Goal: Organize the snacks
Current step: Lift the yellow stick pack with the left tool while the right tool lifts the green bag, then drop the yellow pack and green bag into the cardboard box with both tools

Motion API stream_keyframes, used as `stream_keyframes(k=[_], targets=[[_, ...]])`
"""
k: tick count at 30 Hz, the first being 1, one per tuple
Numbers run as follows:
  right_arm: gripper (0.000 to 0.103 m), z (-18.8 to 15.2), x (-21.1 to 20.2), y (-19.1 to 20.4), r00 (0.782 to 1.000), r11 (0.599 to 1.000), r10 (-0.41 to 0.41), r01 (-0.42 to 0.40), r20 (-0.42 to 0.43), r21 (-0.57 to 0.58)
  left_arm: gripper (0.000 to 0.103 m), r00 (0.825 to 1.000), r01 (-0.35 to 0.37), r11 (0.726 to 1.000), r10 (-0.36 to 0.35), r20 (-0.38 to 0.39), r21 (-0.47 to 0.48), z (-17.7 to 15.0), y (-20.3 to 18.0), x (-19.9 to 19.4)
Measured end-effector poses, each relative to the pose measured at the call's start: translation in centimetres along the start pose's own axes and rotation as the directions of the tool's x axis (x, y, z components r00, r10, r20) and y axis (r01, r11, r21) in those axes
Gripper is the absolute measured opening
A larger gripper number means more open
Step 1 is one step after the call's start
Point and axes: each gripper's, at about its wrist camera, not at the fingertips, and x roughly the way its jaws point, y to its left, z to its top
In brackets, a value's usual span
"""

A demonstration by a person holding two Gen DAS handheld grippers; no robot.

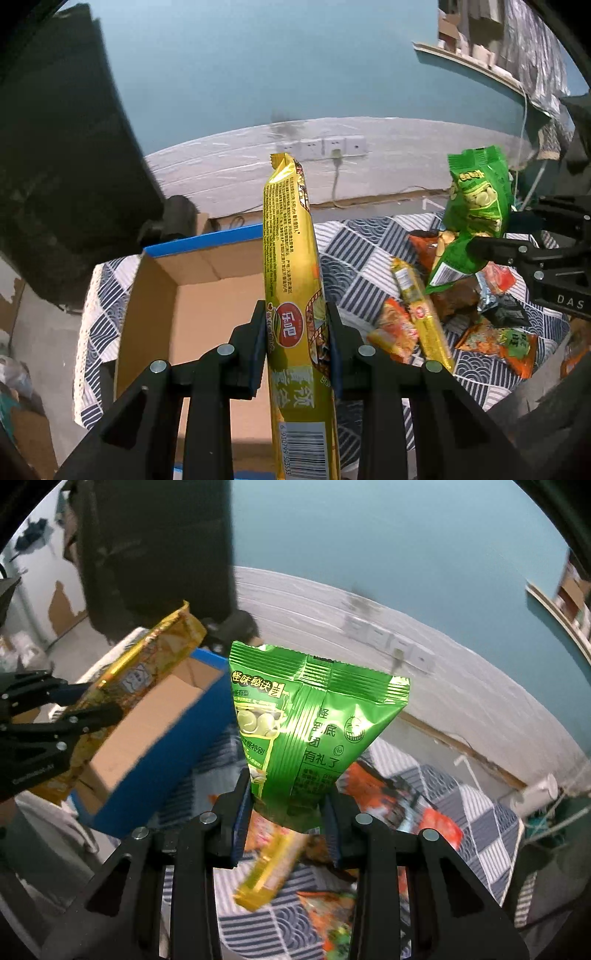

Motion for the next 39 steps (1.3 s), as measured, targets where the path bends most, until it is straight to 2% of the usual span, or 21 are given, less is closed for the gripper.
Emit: stream_keyframes(k=[7,17,31,35,38,39], targets=[[0.033,2.2,2.0,5.1,0.997,0.994,0.077,-0.077,0.003,-0.073,0.029,0.998,-0.054,0.998,0.054,0.014,-0.044,-0.9,3.6,-0.1],[0.033,3.7,5.5,10.5,0.985,0.977,0.168,-0.173,-0.051,-0.126,0.029,0.996,-0.085,0.991,0.085,-0.004,-0.107,-2.5,8.0,0.7],[0.033,5.1,8.2,13.3,0.971,0.962,0.22,-0.232,-0.097,-0.143,0.03,0.992,-0.126,0.976,0.119,-0.048,-0.178,-3.7,11.6,2.3],[0.038,5.3,8.1,13.2,0.971,0.963,0.222,-0.232,-0.087,-0.136,0.03,0.988,-0.152,0.97,0.144,-0.052,-0.189,-3.6,12.2,2.4],[0.039,5.2,8.0,12.8,0.972,0.965,0.22,-0.23,-0.085,-0.125,0.04,0.988,-0.153,0.967,0.147,-0.045,-0.204,-3.6,12.7,2.0],[0.04,5.2,7.9,12.5,0.972,0.966,0.219,-0.228,-0.082,-0.122,0.048,0.988,-0.155,0.966,0.149,-0.044,-0.208,-3.6,12.7,1.9]])
